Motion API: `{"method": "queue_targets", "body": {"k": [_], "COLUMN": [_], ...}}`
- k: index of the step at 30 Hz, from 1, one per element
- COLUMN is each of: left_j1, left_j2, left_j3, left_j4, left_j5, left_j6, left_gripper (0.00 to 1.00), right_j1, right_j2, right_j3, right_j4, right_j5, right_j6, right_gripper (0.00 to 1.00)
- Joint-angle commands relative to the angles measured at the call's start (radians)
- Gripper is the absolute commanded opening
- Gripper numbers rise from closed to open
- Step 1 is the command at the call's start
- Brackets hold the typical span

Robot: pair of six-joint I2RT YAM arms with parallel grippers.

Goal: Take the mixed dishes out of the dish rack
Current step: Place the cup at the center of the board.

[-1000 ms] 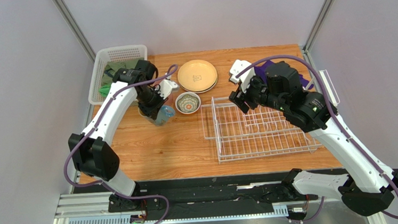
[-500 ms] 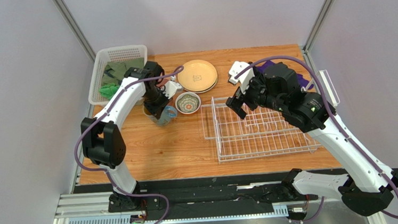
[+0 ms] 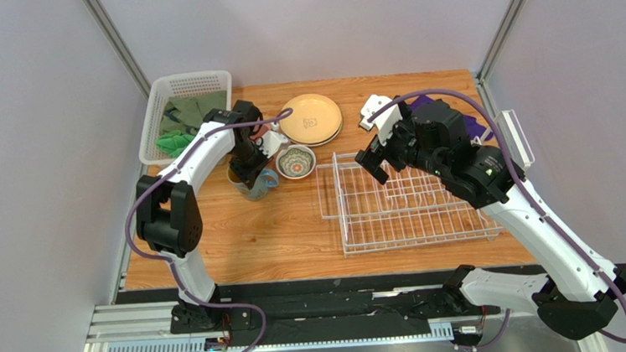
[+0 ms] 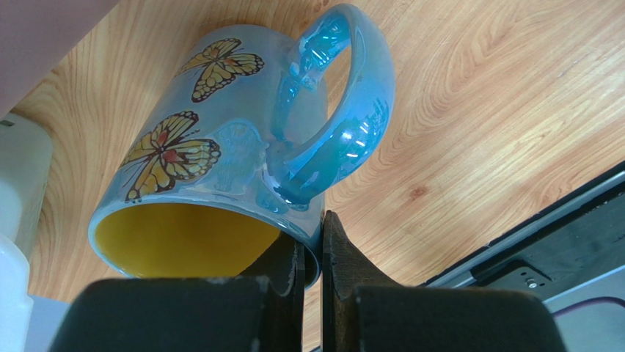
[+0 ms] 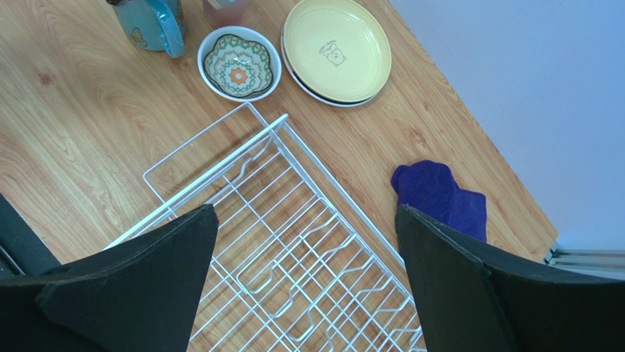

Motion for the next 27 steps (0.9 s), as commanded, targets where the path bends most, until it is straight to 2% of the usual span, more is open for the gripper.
{"method": "queue_targets", "body": {"k": [1,19,23,27], "left_j1": [0.002,-0.038,-0.047,-0.050], "left_j2": [-0.011,0.001,0.001,-0.002], "left_j3": [0.007,-0.003,-0.002,0.000], "left_j4": [0.040,0.056,0.059,0.060], "left_j5": [-0.037,-0.079,-0.088,-0.088], "left_j6": [-0.002,-0.032,-0.034,-0.038], "left_gripper": [0.00,0.01,0.17,0.26], "right_j1": [0.004,0.004,0.004,0.004], "right_j2": [-0.022,-0.013,-0.015,-0.021], "right_j3": [-0.002,0.001,0.003,-0.002], "right_j4": [0.051,0.029,0.025,0.022], "right_j5": [0.030,0.013,0.010,0.010], "right_j6": [0.006,0.000,-0.002,-0.004], "right_gripper": [1.00,1.00,1.00,1.00]}}
